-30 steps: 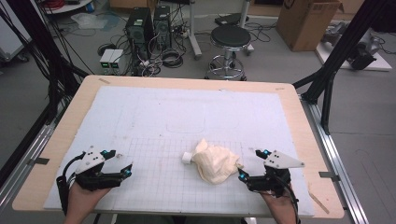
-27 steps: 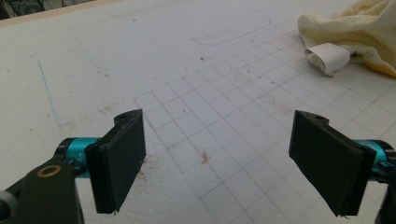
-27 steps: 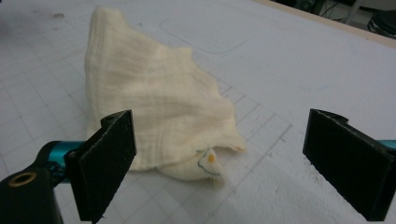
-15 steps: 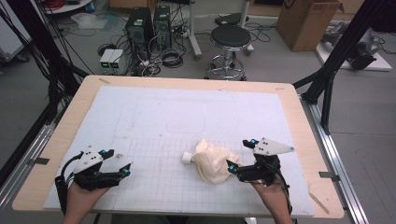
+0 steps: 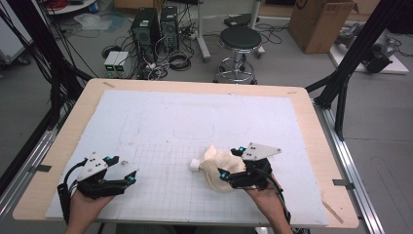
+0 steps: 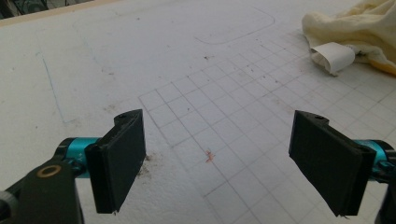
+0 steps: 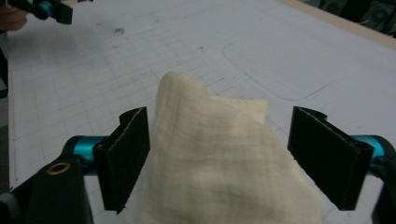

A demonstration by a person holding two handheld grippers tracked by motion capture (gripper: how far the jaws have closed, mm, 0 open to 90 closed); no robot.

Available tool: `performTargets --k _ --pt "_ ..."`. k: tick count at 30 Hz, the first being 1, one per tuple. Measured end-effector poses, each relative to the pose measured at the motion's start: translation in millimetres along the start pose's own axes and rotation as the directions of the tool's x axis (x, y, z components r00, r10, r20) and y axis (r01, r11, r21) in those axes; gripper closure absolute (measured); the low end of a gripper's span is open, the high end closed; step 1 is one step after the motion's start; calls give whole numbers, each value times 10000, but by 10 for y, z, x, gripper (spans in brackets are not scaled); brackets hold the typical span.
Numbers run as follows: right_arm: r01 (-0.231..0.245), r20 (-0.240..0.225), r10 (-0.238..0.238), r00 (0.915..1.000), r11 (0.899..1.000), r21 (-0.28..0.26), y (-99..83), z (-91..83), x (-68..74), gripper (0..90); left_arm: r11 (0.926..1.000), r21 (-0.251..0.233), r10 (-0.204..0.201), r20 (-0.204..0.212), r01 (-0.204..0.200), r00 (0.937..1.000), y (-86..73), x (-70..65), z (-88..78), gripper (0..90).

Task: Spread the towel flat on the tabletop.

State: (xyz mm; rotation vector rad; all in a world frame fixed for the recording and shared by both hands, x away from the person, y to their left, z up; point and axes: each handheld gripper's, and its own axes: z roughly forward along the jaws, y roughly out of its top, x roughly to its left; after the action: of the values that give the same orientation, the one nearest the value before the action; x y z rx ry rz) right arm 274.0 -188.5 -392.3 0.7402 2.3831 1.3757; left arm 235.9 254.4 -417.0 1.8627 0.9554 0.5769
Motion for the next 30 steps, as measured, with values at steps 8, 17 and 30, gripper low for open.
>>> performTargets --k 8,17,30 --pt "365 -29 -364 9993 9936 1065 -71 340 29 397 10000 14 65 14 -65 10000 2 -2 5 194" --pt "-36 403 -45 9992 9799 1995 -160 511 -56 562 10000 21 49 32 -49 10000 -1 5 8 195" --pt "-858 123 850 9963 9789 1854 -210 486 -128 786 10000 18 64 -32 -64 10000 -2 2 1 197"
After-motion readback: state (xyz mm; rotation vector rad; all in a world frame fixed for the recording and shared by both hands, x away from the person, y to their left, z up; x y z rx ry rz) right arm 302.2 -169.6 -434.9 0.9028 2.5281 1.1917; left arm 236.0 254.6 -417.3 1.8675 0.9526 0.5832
